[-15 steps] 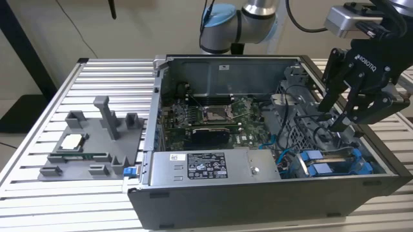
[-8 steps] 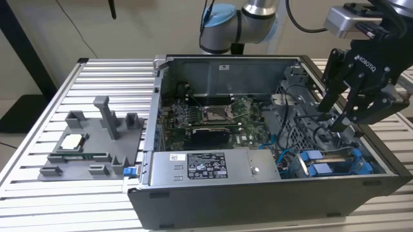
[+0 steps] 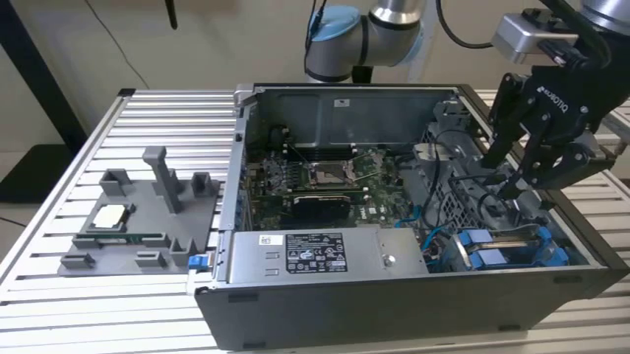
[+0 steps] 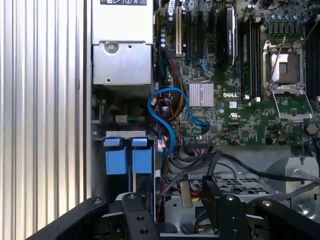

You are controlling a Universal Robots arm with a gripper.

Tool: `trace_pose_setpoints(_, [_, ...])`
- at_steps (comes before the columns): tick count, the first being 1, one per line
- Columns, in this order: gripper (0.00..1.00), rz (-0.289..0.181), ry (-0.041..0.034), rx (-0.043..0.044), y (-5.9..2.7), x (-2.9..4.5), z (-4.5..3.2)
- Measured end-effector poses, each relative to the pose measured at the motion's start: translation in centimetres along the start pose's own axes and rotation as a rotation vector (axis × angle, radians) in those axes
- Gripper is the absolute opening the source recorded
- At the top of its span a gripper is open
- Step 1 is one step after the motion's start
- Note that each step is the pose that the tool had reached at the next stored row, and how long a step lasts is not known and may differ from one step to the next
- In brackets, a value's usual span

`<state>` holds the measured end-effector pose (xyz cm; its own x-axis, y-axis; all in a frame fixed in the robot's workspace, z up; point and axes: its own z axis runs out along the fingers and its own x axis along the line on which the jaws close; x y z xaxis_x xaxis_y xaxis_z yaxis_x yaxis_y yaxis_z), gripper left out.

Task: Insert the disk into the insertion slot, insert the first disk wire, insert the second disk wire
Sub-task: 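Insert the first disk wire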

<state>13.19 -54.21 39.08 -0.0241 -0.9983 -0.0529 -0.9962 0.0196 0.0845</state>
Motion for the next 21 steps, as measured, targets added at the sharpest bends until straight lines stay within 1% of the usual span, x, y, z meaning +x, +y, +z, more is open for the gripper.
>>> trace_pose_setpoints(1, [0.55, 0.0, -0.0058, -0.0002, 0.0, 0.0, 0.05])
trace_pose_setpoints(4, [0.55, -0.001, -0.0098, -0.0003, -0.01, 0.01, 0.18])
trace_pose_setpoints(5, [0.52, -0.001, -0.011, -0.0003, -0.02, 0.01, 0.24])
trace_pose_setpoints(6, [0.46, -0.001, -0.012, -0.0003, -0.02, 0.02, 0.3])
trace_pose_setpoints(7, [0.46, -0.001, -0.0126, -0.0003, -0.03, 0.03, 0.34])
trace_pose_setpoints(9, [0.34, -0.001, -0.0129, -0.0003, -0.04, 0.04, 0.38])
trace_pose_setpoints(10, [0.34, -0.001, -0.0129, -0.0003, -0.06, 0.04, 0.39])
trace_pose_setpoints(12, [0.22, -0.001, -0.0131, -0.0003, -0.07, 0.04, 0.41])
trace_pose_setpoints(13, [0.19, -0.001, -0.0138, -0.0004, -0.07, 0.04, 0.42])
trace_pose_setpoints(14, [0.19, -0.001, -0.0166, -0.0004, -0.07, 0.05, 0.44])
trace_pose_setpoints(16, [0.19, -0.002, -0.0195, -0.0005, -0.07, 0.03, 0.43])
trace_pose_setpoints(19, [0.19, -0.002, -0.02, -0.0005, -0.07, 0.04, 0.44])
trace_pose_setpoints(20, [0.19, -0.002, -0.0214, -0.0004, -0.07, 0.05, 0.44])
trace_pose_setpoints(21, [0.19, -0.002, -0.0256, -0.0001, -0.07, 0.05, 0.44])
